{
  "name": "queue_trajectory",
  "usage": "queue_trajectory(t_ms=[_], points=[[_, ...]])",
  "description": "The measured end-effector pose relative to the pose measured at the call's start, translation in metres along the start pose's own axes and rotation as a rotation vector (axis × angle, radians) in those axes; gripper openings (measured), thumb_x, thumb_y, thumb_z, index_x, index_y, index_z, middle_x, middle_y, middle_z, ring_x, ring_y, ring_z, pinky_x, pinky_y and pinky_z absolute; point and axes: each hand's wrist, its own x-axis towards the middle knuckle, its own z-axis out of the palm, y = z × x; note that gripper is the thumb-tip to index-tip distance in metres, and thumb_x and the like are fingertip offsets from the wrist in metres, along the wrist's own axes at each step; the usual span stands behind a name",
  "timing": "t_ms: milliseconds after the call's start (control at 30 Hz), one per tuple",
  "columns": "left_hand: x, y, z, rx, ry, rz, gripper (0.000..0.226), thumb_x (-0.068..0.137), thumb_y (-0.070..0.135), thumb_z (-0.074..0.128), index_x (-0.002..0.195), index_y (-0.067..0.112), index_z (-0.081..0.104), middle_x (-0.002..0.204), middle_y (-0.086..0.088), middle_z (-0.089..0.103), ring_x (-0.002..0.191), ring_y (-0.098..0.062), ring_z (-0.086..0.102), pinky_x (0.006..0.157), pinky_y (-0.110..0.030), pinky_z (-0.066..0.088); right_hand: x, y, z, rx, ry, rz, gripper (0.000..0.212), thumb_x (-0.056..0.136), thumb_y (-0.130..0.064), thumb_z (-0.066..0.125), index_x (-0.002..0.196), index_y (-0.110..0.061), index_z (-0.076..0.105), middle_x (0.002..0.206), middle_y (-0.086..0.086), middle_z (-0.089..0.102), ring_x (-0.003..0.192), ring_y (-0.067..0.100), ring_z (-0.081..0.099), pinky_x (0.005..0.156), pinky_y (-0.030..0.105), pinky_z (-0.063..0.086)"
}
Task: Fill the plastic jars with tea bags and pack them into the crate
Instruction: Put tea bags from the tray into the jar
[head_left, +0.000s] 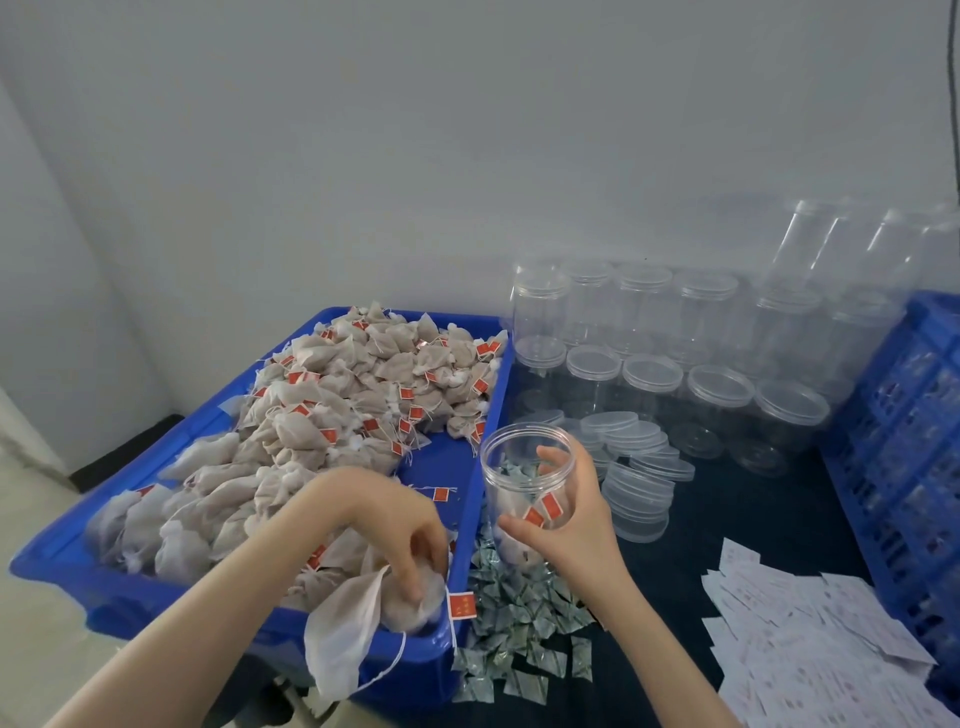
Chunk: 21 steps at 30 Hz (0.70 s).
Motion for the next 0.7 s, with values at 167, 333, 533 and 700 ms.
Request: queue_trajectory(t_ms=[167,333,533,700], points=[[-0.004,-0.002,-0.004,-0.053,0.116,0.038,0.025,0.083,0.027,0.07,0.109,0.028,0.066,0.101,0.015,0.059,0.096,-0.007,0.053,0.079,-0.018,0.042,0.0,-0.001,0.002,-0.004,-0.002,-0.005,0.095,0.065,-0.019,0.091,0.13,-0.056,0.033,0.133,-0.026,0.048,0.122,-0.004,0.05,0.101,0.034,0.051],[-0.025,-0.009,-0.021,-0.163,0.375,0.114,0.018,0.085,0.025,0.068,0.087,0.043,0.064,0.09,0.023,0.065,0.086,0.001,0.058,0.077,-0.012,0.044,-0.001,0.001,0.001,0.0,-0.012,0.0,0.094,0.061,-0.025,0.089,0.129,-0.058,0.033,0.131,-0.028,0.049,0.118,-0.009,0.05,0.098,0.029,0.051],[-0.045,-0.019,-0.035,-0.188,0.568,0.098,0.022,0.085,0.026,0.067,0.081,0.047,0.063,0.087,0.03,0.062,0.088,0.009,0.056,0.077,-0.011,0.043,0.0,0.002,0.004,0.01,-0.035,-0.009,0.092,0.06,-0.028,0.089,0.126,-0.061,0.035,0.123,-0.038,0.049,0.119,-0.009,0.05,0.098,0.029,0.05],[-0.052,-0.007,-0.046,-0.402,0.867,0.198,0.013,0.089,0.026,0.062,0.086,0.038,0.065,0.089,0.024,0.064,0.085,0.007,0.058,0.072,-0.013,0.045,-0.002,0.001,0.007,0.006,-0.028,-0.014,0.088,0.053,-0.044,0.085,0.118,-0.074,0.033,0.126,-0.035,0.048,0.121,-0.007,0.049,0.1,0.032,0.05]])
